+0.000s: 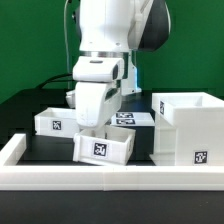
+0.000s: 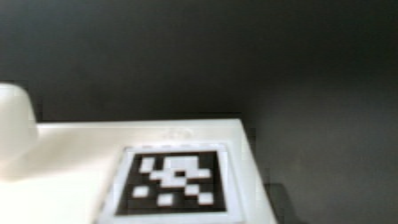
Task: Assemble drawer
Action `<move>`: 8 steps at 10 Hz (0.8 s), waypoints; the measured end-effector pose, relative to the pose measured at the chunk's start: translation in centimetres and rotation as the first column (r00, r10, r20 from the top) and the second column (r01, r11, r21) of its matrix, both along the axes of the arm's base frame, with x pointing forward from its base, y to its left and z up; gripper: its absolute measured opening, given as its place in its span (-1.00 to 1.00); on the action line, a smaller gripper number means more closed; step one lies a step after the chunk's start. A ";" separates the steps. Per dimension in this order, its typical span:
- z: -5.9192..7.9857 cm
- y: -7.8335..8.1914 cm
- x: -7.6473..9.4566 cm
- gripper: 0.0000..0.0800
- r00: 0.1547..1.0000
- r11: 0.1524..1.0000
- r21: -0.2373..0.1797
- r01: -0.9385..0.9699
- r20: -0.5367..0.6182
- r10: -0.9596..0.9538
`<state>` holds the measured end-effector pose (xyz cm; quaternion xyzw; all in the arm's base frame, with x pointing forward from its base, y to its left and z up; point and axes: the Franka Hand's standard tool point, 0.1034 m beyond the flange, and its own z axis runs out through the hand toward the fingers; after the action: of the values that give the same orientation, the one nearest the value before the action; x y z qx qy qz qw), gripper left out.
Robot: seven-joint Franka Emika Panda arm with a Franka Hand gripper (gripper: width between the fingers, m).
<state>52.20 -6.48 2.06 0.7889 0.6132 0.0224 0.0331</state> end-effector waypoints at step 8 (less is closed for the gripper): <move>-0.1 -1.2 0.1 -0.89 0.988 0.988 0.046 -0.145 -0.054 0.147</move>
Offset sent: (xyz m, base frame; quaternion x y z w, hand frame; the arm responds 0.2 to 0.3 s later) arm 0.0060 0.0138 0.0050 0.0214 0.1792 -0.0368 0.9829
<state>52.25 -7.67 1.99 0.7427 0.6695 0.0151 -0.0025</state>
